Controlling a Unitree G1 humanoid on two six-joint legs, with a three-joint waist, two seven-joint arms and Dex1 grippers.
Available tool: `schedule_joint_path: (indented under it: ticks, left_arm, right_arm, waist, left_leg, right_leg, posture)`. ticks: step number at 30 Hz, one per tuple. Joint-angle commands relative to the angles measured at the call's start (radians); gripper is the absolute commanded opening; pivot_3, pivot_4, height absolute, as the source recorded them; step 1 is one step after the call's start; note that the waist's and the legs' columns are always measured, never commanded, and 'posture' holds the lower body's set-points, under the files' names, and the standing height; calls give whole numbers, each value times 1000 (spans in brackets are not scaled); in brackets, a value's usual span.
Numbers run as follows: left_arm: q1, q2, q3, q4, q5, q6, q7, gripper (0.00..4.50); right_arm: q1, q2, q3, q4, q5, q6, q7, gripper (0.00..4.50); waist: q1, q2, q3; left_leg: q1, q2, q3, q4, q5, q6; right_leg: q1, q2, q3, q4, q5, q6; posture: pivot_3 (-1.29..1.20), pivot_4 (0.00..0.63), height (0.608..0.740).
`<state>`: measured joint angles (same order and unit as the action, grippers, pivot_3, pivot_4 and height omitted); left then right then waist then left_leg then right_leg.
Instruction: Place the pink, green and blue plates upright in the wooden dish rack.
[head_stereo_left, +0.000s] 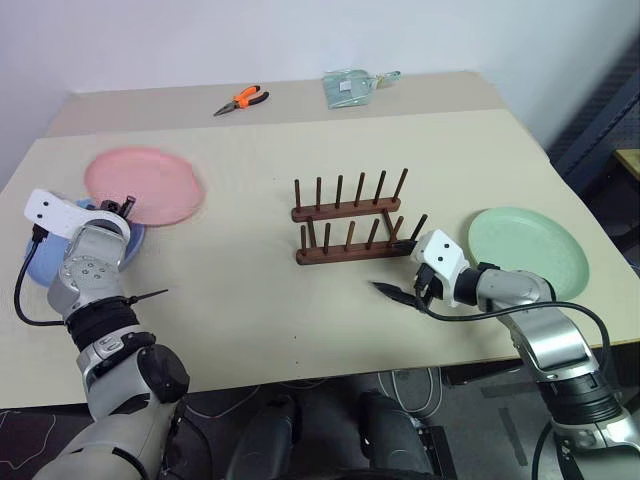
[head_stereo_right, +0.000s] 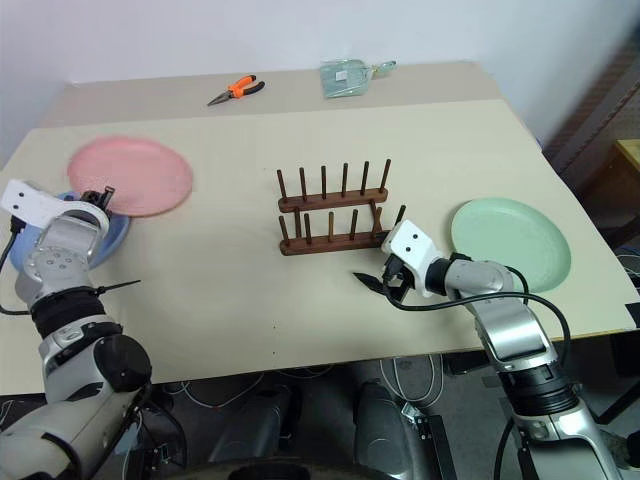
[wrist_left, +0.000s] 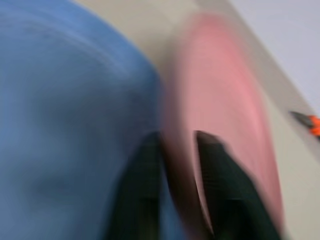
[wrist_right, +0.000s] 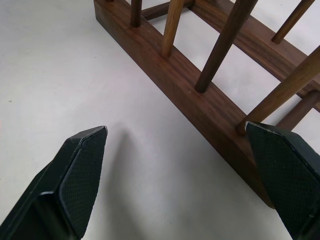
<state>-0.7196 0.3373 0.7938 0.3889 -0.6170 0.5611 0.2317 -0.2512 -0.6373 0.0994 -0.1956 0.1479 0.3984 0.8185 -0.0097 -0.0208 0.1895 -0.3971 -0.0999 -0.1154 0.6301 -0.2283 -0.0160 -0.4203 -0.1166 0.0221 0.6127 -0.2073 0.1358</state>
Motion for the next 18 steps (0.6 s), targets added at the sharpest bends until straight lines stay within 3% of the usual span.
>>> schedule_joint_path:
  ticks: [1, 10, 14, 18]
  left_arm:
    - [9, -1, -53, -118, -35, -28, -84, 19]
    - [54, -29, -173, -303, -52, -28, -184, 19]
    - [30, -54, -326, -428, -16, -15, -223, 19]
    - [-34, -139, -450, -489, -16, -5, -216, 19]
  right_arm:
    - [-1, -28, -49, -47, 14, -4, -2, 4500]
    - [-38, -90, -113, -63, 28, -9, 4, 4500]
    - [-149, -94, -126, -113, 78, 38, 16, 4500]
    - [-293, -38, -49, -112, -28, -57, -69, 4500]
  waist:
    - [0, 0, 0]
    - [0, -1, 0]
    - [0, -1, 1]
    - [2, -1, 1]
  left_leg:
    - [0, 0, 0, 0, 0, 0]
    - [0, 0, 0, 0, 0, 0]
    - [-1, 0, 0, 1, 0, 0]
    - [-4, 0, 0, 2, 0, 0]
  right_leg:
    - [0, 0, 0, 0, 0, 0]
    - [0, 0, 0, 0, 0, 0]
    - [-1, 0, 0, 0, 0, 0]
    - [-2, 0, 0, 0, 0, 0]
  posture:
    - [0, 150, 732]
    - [0, 150, 732]
    - [0, 150, 732]
    - [0, 150, 732]
